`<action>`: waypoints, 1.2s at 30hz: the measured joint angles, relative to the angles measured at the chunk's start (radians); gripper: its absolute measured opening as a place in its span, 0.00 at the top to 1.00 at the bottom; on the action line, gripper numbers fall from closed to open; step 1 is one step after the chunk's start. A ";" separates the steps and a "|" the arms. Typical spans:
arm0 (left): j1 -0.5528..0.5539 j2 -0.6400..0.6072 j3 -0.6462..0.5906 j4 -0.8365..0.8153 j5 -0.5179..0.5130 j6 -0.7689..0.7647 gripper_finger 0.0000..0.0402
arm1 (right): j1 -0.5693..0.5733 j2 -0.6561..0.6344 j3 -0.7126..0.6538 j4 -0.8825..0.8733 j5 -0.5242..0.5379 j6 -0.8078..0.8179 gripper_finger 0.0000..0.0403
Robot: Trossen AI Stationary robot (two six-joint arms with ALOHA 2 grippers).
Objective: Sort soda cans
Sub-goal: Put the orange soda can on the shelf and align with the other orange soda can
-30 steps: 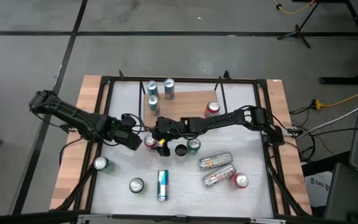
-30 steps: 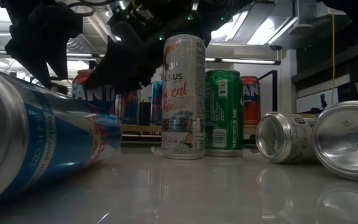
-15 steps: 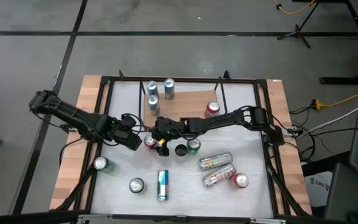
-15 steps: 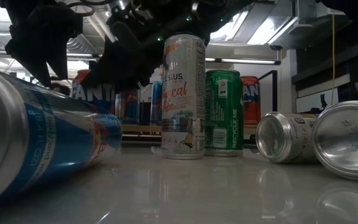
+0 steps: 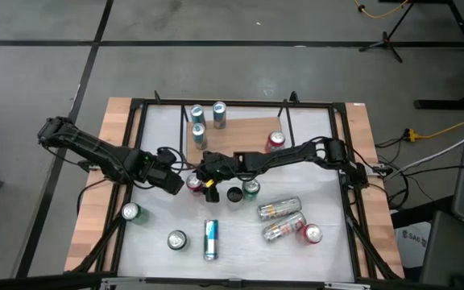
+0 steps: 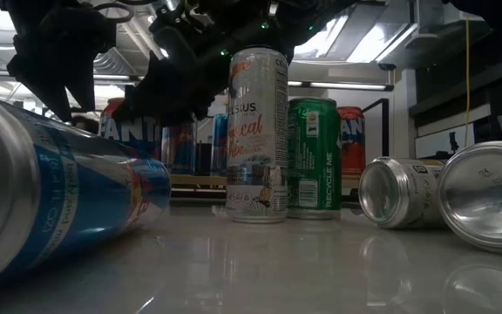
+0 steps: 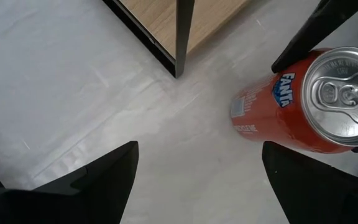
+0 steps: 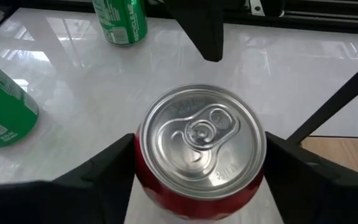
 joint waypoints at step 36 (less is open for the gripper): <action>0.000 0.000 0.001 0.016 -0.039 0.000 0.17 | -0.109 -0.510 -0.001 -0.370 -0.003 -0.029 0.30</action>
